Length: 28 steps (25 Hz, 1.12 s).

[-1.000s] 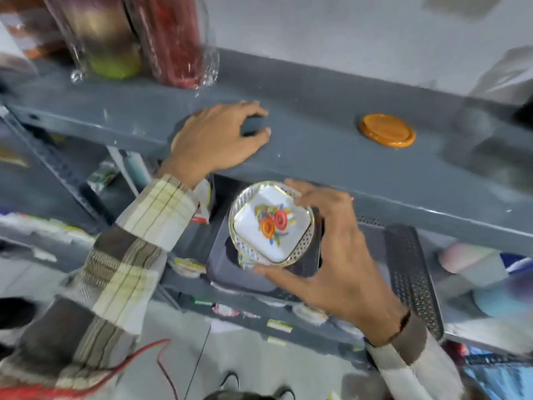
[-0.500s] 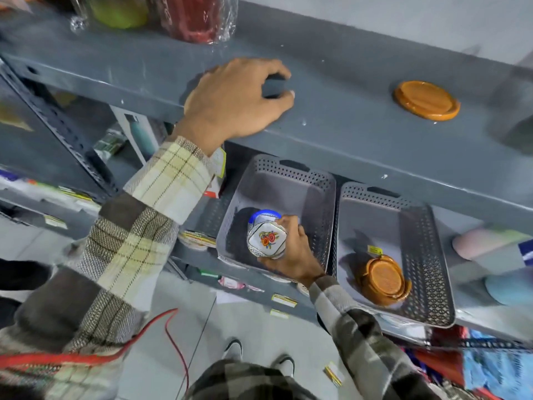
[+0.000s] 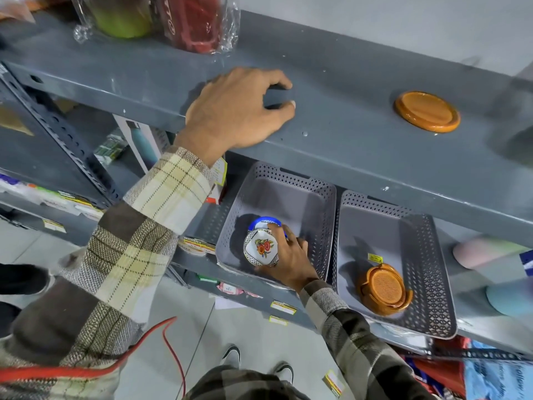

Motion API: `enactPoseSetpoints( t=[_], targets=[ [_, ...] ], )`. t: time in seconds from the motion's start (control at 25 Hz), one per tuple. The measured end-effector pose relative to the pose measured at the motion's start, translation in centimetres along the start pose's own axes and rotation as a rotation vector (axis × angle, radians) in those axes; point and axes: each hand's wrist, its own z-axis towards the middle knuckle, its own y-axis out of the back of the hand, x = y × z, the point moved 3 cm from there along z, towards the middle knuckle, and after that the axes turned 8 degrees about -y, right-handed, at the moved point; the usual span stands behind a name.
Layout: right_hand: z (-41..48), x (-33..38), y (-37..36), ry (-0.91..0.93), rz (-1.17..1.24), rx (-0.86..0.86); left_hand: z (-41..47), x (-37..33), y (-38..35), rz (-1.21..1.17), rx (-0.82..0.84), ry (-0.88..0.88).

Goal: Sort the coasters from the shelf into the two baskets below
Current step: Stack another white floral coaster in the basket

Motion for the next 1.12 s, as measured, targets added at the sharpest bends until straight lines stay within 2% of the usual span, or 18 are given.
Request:
enactPoseSetpoints(
  t=[0.32,0.48,0.8,1.12],
  targets=[
    [0.9,0.2,-0.1,0.002,-0.030,0.054,0.0,0.0,0.0,0.003,-0.005,0.000],
    [1.5,0.4,0.5,0.026,-0.029,0.003,0.0,0.0,0.0,-0.003,-0.011,0.003],
    [2.2,-0.2,0.8,0.029,-0.026,0.013,0.1,0.1,-0.1,-0.013,-0.004,0.007],
    [2.4,-1.0,0.4,0.035,-0.125,0.110,0.1,0.0,-0.1,-0.003,-0.004,0.011]
  ],
)
